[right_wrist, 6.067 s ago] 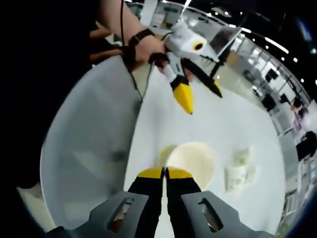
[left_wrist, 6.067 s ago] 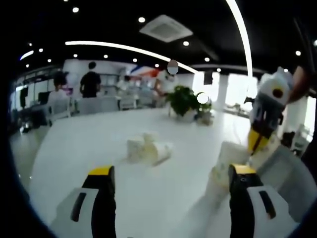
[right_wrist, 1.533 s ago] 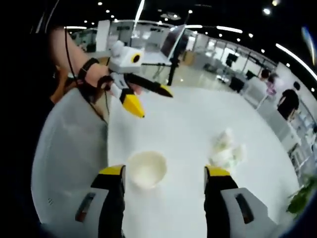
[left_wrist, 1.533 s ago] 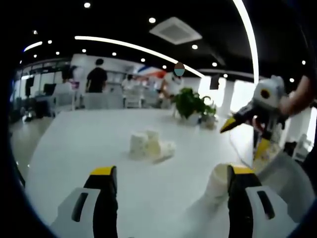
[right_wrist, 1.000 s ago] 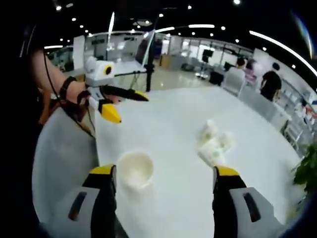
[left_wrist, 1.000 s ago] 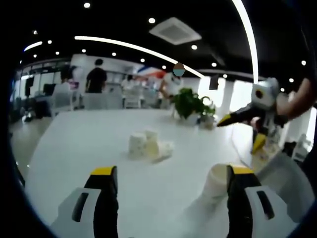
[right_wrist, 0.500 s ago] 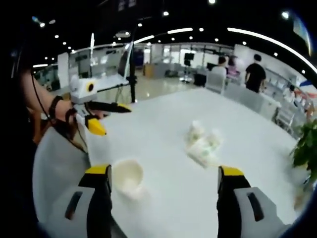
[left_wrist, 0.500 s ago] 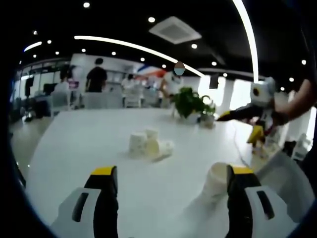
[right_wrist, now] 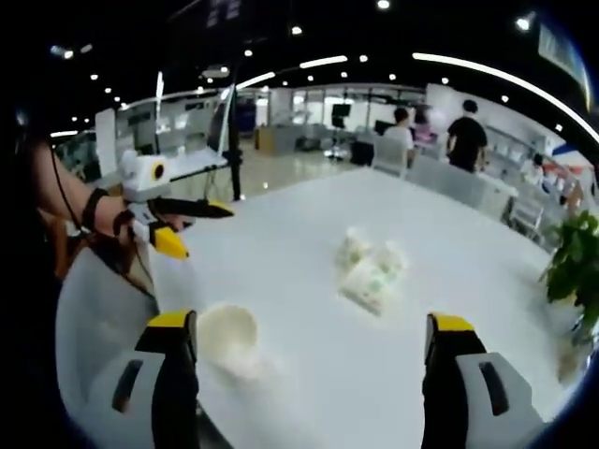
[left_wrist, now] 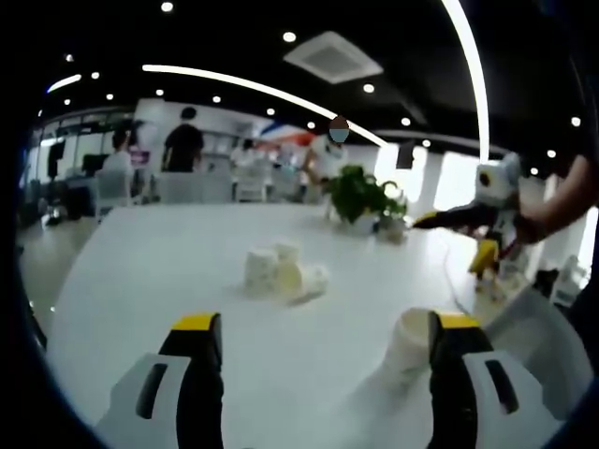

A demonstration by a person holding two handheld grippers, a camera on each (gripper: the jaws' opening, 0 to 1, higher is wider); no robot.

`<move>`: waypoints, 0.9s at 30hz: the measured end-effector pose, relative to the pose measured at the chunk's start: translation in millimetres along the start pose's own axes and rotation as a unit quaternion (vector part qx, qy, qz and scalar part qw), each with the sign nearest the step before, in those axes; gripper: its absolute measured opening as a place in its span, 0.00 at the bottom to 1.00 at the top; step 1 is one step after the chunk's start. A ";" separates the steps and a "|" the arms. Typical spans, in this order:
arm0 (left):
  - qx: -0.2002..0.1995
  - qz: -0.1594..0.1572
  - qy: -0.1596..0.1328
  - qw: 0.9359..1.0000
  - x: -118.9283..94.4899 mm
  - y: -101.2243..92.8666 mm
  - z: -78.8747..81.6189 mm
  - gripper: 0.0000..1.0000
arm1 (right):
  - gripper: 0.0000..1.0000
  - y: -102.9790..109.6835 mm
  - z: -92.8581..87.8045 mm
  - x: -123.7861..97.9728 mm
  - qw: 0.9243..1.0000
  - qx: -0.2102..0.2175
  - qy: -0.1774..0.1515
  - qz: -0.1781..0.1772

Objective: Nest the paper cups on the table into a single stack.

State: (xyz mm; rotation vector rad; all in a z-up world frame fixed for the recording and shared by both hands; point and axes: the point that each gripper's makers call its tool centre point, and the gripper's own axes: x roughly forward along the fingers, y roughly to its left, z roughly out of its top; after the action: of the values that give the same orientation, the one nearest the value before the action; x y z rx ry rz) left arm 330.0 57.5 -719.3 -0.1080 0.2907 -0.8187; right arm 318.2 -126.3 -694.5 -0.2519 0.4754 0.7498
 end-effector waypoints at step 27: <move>-0.020 0.003 -0.005 1.000 2.9 1.4 1.5 0.89 | 1.00 -28.8 -7.0 -27.4 0.995 0.048 -0.065 -0.056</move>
State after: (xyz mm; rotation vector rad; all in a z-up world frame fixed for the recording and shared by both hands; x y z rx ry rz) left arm 333.3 56.3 -718.8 -0.1490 0.2971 -0.8058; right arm 318.9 -165.6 -685.4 -0.1380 0.3685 0.6289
